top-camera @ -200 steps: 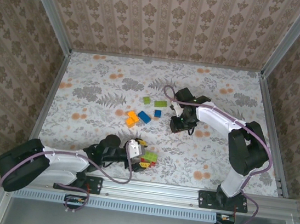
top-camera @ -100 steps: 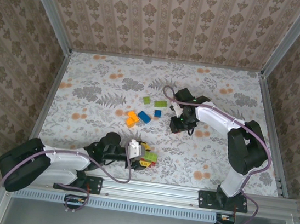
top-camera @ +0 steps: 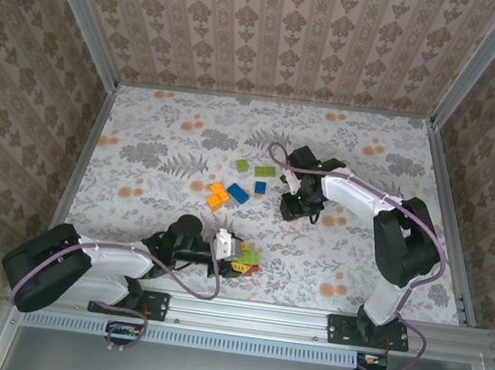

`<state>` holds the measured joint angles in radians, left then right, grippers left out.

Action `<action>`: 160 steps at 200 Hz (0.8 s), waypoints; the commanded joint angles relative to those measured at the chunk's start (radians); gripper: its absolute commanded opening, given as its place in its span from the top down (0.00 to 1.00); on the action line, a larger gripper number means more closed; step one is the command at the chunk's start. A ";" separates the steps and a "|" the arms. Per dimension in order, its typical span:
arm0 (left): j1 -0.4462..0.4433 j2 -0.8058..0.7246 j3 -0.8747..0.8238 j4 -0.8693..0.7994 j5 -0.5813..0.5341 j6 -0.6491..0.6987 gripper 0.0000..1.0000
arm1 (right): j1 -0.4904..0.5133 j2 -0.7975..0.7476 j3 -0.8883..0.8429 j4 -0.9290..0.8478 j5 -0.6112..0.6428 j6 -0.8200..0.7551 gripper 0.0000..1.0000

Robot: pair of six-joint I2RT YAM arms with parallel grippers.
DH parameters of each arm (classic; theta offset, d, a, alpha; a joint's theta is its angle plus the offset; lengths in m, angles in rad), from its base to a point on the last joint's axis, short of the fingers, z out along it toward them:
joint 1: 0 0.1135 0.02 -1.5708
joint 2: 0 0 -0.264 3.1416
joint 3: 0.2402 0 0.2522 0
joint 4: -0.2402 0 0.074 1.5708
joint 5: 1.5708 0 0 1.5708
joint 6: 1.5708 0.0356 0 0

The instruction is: Assemble a carrot with lego

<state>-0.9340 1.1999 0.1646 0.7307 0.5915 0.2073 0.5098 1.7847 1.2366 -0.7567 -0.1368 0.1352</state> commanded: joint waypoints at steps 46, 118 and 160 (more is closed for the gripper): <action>0.009 0.028 0.025 0.007 0.031 0.027 0.65 | 0.023 -0.012 0.015 -0.021 -0.011 0.034 0.71; 0.011 0.047 0.023 0.015 0.000 0.045 0.73 | 0.115 -0.171 -0.031 -0.100 0.034 0.165 0.75; 0.011 0.057 0.021 0.024 -0.012 0.052 0.74 | 0.150 -0.360 -0.077 -0.165 0.028 0.315 0.76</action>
<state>-0.9283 1.2411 0.1795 0.7609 0.5995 0.2260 0.6376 1.5284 1.1877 -0.8440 -0.1162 0.3237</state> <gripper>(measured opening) 0.348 0.321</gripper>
